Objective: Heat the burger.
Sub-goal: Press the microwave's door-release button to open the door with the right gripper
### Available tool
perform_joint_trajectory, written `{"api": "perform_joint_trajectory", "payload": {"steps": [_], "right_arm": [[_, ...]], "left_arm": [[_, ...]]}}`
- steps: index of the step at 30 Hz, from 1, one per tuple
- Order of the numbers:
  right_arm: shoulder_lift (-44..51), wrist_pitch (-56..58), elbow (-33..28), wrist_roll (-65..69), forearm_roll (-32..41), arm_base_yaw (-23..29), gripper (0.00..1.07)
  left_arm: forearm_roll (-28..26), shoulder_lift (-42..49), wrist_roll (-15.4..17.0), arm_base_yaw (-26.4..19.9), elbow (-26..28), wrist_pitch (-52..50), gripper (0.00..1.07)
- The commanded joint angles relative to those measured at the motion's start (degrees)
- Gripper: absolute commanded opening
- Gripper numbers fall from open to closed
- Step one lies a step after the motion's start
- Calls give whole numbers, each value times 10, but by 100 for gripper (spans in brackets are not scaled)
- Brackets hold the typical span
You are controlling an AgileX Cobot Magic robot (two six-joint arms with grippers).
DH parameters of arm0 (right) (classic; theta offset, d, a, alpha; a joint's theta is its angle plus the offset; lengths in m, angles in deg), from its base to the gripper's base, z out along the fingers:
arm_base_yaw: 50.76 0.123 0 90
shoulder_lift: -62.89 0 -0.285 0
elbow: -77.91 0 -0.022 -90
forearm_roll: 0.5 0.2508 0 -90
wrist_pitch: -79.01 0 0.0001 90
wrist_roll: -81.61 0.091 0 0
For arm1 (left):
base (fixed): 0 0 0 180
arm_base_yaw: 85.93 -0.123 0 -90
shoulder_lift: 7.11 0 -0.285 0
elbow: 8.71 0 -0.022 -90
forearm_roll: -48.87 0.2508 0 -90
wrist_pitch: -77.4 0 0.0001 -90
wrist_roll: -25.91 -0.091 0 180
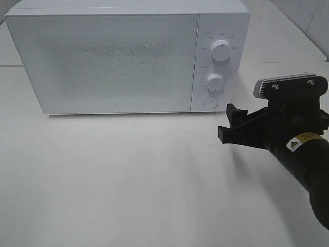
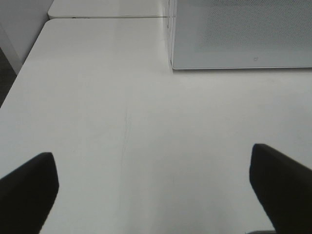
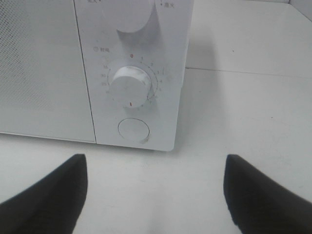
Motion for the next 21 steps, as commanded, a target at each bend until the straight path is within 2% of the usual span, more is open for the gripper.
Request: {"api": "perform_joint_trajectory", "payload": {"steps": [1, 7, 12, 13, 15, 16, 17, 18, 20, 21], "right_arm": [[-17, -25, -1, -4, 35, 23, 75], [-23, -25, -1, 24, 36, 27, 75], [-23, -28, -1, 113, 36, 27, 75], [-23, -26, -1, 178, 36, 27, 75], [-23, -26, -1, 205, 36, 27, 75], [-23, -25, -1, 276, 37, 27, 74], [-23, -25, -1, 276, 37, 27, 74], [-23, -23, -1, 350, 44, 27, 71], [-23, -20, -1, 386, 44, 27, 70], [-24, -11, -1, 472, 44, 27, 66]], "left_arm": [[-5, 9, 2, -1, -2, -7, 100], [-5, 9, 2, -1, -2, -7, 100], [-5, 9, 2, -1, -2, -7, 100], [-5, 9, 2, -1, -2, -7, 100], [-5, 9, 2, -1, -2, -7, 100], [-5, 9, 2, -1, -2, -7, 100], [-5, 9, 2, -1, -2, -7, 100], [-5, 9, 2, -1, -2, -7, 100], [-5, 9, 2, -1, -2, -7, 100], [-5, 9, 2, -1, -2, -7, 100]]}}
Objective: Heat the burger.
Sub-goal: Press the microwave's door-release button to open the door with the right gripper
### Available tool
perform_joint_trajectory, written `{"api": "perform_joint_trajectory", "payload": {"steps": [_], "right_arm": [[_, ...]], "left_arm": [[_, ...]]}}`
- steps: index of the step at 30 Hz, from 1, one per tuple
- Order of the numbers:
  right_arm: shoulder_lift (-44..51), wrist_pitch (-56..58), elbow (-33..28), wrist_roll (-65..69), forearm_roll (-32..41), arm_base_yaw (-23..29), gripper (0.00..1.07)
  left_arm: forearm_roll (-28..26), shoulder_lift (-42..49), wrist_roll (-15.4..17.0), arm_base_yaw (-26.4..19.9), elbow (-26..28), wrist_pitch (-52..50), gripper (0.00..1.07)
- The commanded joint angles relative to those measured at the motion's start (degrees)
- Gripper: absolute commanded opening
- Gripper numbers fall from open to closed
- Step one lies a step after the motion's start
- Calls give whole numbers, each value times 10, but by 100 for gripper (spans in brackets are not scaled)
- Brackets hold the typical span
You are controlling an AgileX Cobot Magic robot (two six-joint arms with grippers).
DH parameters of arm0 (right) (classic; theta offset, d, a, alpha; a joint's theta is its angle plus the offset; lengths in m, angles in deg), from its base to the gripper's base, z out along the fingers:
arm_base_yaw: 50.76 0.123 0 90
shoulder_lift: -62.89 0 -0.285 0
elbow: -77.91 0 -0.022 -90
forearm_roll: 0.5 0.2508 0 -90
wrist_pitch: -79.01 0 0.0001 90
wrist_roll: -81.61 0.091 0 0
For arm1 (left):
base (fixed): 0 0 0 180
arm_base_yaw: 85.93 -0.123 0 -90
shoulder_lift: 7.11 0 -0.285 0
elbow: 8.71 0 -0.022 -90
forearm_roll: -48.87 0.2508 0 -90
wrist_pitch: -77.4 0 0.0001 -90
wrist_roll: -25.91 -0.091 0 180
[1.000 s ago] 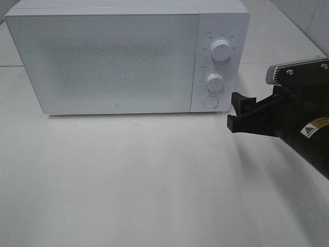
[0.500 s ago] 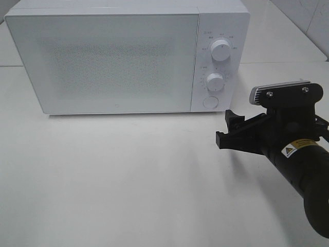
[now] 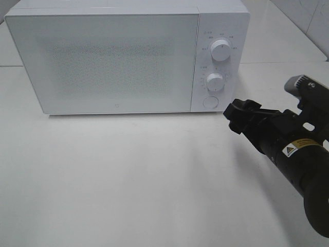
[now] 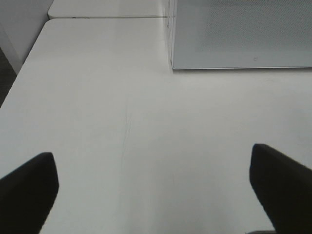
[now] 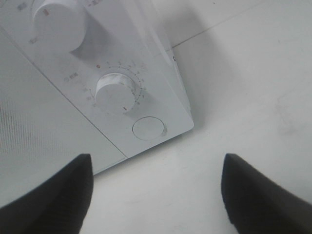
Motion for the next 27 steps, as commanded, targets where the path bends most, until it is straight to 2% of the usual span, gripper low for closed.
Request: {"api": "perform_joint_trajectory", "payload": {"steps": [1, 2, 4, 6, 7, 9, 10, 12, 13, 17, 20, 27], "right_arm": [[-1, 6, -1, 114, 3, 3, 66], [-2, 11, -1, 193, 3, 3, 61], [-2, 12, -1, 222, 3, 3, 58], [-2, 13, -1, 316, 3, 3, 49], [-2, 13, -1, 316, 3, 3, 49], [-2, 19, -1, 422, 3, 3, 32], [-2, 19, -1, 422, 3, 3, 32], [-2, 30, -1, 470, 3, 3, 21], [-2, 30, -1, 470, 3, 3, 21], [-2, 35, -1, 512, 3, 3, 6], [-2, 35, -1, 517, 3, 3, 0], [-27, 34, 18, 520, 3, 3, 0]], "left_arm": [[-5, 9, 2, -1, -2, -7, 100], [-5, 9, 2, -1, -2, -7, 100], [-5, 9, 2, -1, -2, -7, 100], [-5, 9, 2, -1, -2, -7, 100], [-5, 9, 2, -1, -2, -7, 100], [-5, 9, 2, -1, -2, -7, 100], [-5, 9, 2, -1, -2, -7, 100], [-5, 9, 2, -1, -2, -7, 100], [-5, 9, 2, -1, -2, -7, 100], [-5, 9, 2, -1, -2, -7, 100], [-5, 9, 2, -1, -2, -7, 100], [-5, 9, 2, -1, -2, -7, 100]]}}
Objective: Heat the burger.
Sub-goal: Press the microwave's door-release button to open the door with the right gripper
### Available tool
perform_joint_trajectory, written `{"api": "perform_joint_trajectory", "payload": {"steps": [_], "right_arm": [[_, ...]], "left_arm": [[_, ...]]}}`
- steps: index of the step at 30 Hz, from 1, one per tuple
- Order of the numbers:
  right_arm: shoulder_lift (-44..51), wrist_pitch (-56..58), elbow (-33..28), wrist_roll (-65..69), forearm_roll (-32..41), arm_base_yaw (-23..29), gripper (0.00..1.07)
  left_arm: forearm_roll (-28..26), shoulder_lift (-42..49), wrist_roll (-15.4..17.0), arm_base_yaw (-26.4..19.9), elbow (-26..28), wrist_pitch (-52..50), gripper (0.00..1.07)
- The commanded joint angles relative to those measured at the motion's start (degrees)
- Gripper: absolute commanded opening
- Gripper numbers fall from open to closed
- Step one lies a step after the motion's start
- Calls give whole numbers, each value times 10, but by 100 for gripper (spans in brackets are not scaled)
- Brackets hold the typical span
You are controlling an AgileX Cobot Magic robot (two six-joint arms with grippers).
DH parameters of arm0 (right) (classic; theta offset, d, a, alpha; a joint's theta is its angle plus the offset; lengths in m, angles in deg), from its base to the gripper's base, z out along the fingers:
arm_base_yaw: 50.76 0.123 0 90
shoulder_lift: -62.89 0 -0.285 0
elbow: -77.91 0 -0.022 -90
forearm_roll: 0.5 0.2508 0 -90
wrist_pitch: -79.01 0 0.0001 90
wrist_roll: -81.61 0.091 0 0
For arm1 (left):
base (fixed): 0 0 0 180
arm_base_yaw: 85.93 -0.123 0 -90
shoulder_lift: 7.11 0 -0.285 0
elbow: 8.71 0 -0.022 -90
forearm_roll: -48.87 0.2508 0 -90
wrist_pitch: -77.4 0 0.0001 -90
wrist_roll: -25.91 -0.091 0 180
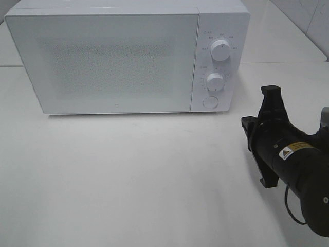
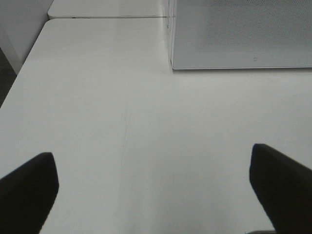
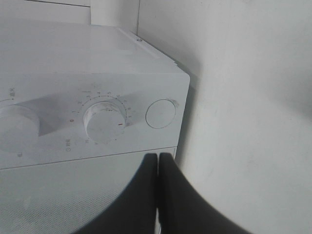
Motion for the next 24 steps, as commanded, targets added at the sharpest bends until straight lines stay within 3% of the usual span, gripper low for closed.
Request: {"api": "perform_joint_trajectory", "payload": {"steps": [1, 12, 24], "right_arm": [[-29, 1, 25, 9, 1, 3, 0], [-83, 2, 80, 26, 2, 1, 0], [-134, 43, 161, 38, -37, -61, 0]], "left_arm": [[-5, 9, 2, -1, -2, -7, 100], [-5, 9, 2, -1, -2, -7, 100], [-5, 9, 2, -1, -2, -7, 100]]}}
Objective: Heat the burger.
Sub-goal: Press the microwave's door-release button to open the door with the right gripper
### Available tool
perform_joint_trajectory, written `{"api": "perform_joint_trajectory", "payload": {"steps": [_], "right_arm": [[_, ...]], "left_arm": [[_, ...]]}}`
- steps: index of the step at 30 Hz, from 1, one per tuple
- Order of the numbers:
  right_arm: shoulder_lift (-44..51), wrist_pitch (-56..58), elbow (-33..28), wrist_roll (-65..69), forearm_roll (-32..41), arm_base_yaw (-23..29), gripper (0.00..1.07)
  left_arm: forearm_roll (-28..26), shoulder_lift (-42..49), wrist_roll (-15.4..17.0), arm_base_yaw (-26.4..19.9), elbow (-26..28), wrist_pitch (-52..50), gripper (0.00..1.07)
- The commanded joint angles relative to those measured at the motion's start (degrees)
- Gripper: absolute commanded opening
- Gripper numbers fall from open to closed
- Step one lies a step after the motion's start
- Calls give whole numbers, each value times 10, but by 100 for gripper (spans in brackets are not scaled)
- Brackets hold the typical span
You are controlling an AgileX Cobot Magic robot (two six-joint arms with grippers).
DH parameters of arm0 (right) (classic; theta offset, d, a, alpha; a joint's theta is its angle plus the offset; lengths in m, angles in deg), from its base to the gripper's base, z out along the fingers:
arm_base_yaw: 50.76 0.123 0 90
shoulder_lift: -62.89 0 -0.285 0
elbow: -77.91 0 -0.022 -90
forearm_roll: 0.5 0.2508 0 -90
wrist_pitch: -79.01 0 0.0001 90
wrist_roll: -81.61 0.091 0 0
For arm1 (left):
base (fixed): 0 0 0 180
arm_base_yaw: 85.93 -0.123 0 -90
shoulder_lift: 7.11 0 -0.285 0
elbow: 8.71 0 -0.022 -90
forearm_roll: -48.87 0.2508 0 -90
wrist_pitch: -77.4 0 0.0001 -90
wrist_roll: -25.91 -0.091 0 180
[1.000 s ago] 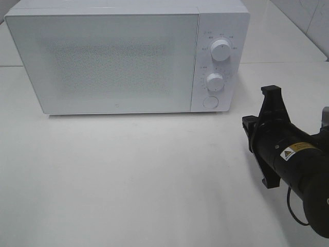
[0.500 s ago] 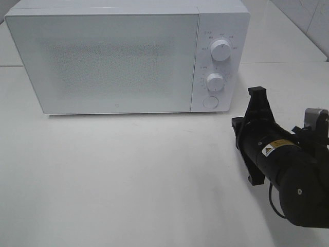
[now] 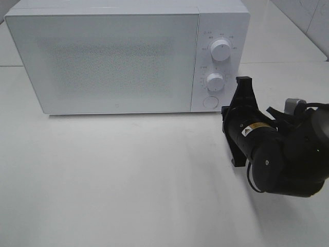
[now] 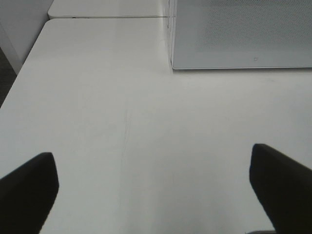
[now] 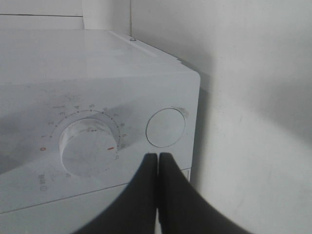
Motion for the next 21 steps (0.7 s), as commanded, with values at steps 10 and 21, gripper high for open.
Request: {"api": "perform_joint_trajectory", "payload": {"steps": [10, 21], "right_arm": [[-44, 52, 70, 5, -16, -36, 0], [-77, 72, 116, 17, -21, -45, 0]], "left_arm": [[-5, 9, 2, -1, -2, -7, 100], [-5, 9, 2, -1, -2, -7, 100]]}}
